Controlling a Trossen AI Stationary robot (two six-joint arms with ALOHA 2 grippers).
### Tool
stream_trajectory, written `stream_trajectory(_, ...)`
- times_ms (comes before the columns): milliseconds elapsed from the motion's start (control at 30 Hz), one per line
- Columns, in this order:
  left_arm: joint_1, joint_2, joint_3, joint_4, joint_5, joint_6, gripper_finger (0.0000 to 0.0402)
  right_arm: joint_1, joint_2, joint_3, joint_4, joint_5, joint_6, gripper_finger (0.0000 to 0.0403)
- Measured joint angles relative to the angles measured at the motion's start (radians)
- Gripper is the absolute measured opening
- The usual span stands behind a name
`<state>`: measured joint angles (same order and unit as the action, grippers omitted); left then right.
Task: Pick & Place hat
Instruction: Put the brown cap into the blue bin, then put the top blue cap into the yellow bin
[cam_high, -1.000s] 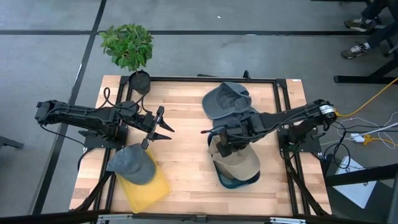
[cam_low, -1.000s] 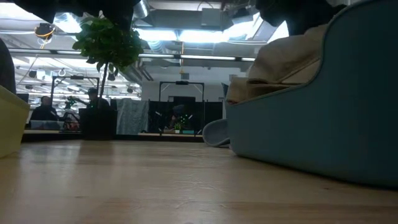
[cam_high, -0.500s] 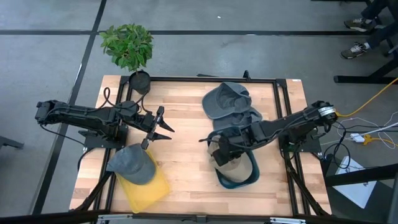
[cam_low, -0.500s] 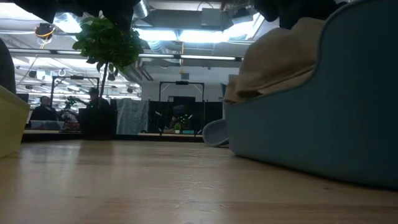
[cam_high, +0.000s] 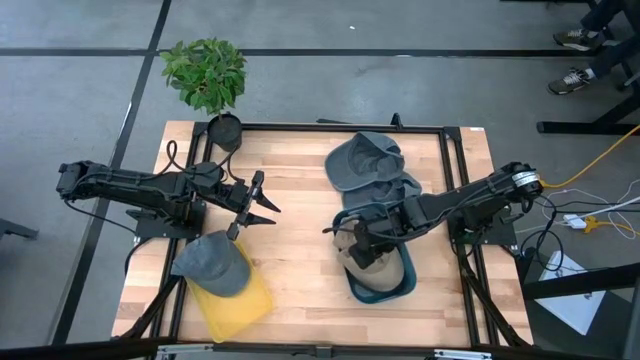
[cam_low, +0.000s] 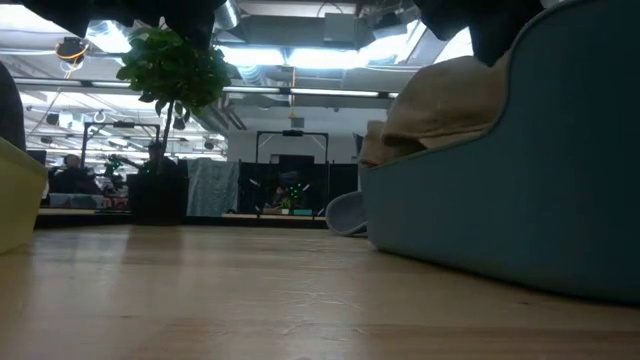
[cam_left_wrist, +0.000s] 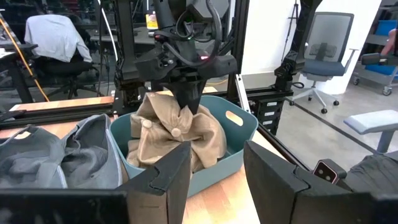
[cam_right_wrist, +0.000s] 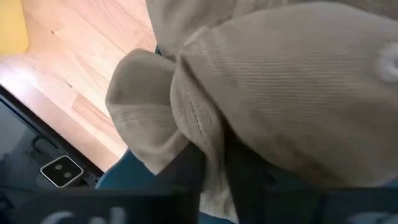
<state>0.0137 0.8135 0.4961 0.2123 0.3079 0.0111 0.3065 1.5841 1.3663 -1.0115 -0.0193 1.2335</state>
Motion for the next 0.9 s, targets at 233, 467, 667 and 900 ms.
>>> stream_trajectory(233,0.000,0.000,0.000,0.000,0.000,-0.009,0.0143,-0.022,0.000,0.001,-0.009,-0.051,-0.048,0.0179)
stream_trajectory(467,0.000,0.000,0.000,-0.004,0.000,-0.031,0.0143,-0.063,0.000,0.104,-0.080,-0.070,-0.229,0.0253)
stream_trajectory(667,0.000,0.000,0.000,-0.002,0.000,-0.053,0.0143,-0.082,0.000,0.275,-0.262,0.131,-0.436,0.0259)
stream_trajectory(900,0.000,0.000,0.000,0.001,-0.037,-0.061,0.0143,-0.149,-0.001,0.411,-0.333,0.559,-0.692,0.0259)
